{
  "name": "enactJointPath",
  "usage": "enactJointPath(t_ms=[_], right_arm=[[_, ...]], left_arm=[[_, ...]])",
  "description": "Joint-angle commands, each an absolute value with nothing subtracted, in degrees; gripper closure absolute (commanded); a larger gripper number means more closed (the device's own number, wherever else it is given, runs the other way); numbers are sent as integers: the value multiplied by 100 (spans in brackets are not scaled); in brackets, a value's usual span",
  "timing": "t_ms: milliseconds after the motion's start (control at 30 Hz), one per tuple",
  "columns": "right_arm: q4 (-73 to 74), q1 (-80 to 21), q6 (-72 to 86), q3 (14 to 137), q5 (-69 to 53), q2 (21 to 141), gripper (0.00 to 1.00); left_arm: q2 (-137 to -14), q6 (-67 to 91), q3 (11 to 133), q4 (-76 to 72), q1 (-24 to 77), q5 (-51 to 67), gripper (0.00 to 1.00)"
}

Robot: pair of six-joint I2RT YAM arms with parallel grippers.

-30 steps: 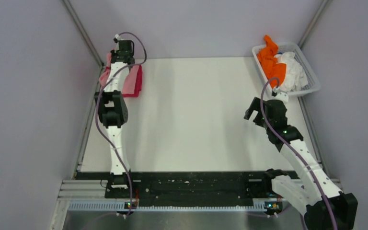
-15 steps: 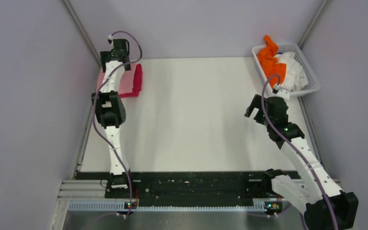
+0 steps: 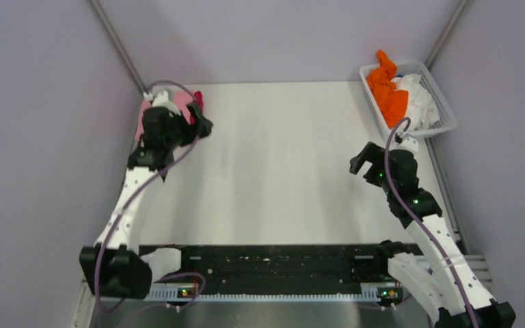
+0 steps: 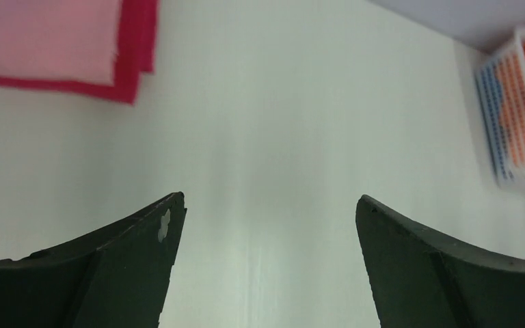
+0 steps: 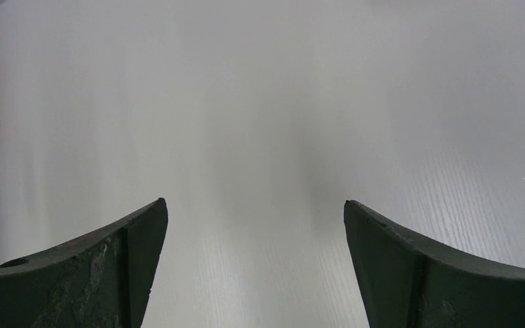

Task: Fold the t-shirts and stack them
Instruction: Reset both arms

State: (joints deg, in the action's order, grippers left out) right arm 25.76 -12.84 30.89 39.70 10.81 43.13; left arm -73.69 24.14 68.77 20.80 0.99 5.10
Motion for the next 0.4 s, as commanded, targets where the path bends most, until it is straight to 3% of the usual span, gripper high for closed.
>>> enactJointPath(t_ms=[0,133,367], right_arm=[[2536,-1257,3234,3548,812,3826,1],[2232,-1257,3392,2797,631,3135,1],[1780,-1259,3736,1910,305,2225,1]], left_arm=[[-5892,3237,4667,1201,1057,1090,1],[-4823,3202,3484,1566,1611,1306,1],[-3905,3315,3159,1905,1819,740,1]])
